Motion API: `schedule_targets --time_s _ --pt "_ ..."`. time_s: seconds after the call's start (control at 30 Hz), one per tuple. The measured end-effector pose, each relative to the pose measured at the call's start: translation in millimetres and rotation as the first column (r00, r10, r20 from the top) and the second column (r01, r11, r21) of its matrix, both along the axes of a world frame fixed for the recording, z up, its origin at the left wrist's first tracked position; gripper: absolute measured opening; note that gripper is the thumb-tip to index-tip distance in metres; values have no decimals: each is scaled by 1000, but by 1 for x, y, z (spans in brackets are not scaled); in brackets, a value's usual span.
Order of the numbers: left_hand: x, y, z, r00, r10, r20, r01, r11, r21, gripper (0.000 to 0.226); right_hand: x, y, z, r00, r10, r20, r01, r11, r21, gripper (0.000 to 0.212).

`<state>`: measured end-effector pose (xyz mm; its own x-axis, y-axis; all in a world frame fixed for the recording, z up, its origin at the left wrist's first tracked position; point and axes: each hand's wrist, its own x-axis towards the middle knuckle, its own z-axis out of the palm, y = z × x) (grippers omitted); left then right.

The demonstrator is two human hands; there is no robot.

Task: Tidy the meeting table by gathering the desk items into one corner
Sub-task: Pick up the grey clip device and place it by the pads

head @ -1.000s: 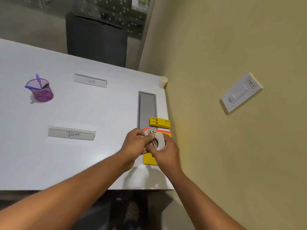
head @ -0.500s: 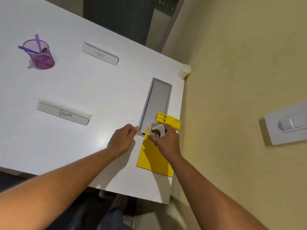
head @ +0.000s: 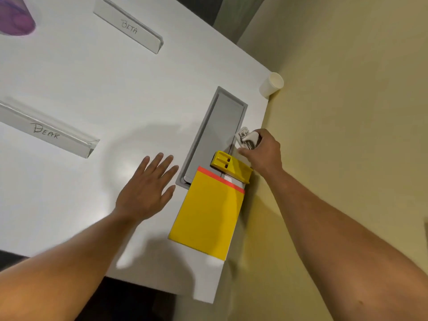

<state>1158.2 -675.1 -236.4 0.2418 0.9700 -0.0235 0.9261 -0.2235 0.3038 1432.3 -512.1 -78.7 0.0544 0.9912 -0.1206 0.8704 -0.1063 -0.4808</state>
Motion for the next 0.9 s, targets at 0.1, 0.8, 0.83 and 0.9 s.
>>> schedule_targets --time_s 0.1,0.8,0.83,0.9 --pt "2 0 -3 1000 15 -14 -15 1000 11 63 3 21 -18 996 -32 84 36 998 -49 55" --pt "2 9 14 1000 14 -17 -14 999 -40 58 0 55 -79 930 -329 163 355 919 -171 65" --pt "2 8 15 1000 13 -15 -14 999 -40 58 -1 55 -80 927 -343 154 367 914 -172 64" --pt "2 9 15 1000 14 -11 -14 999 -41 57 -2 55 -80 919 -366 145 388 905 -175 65"
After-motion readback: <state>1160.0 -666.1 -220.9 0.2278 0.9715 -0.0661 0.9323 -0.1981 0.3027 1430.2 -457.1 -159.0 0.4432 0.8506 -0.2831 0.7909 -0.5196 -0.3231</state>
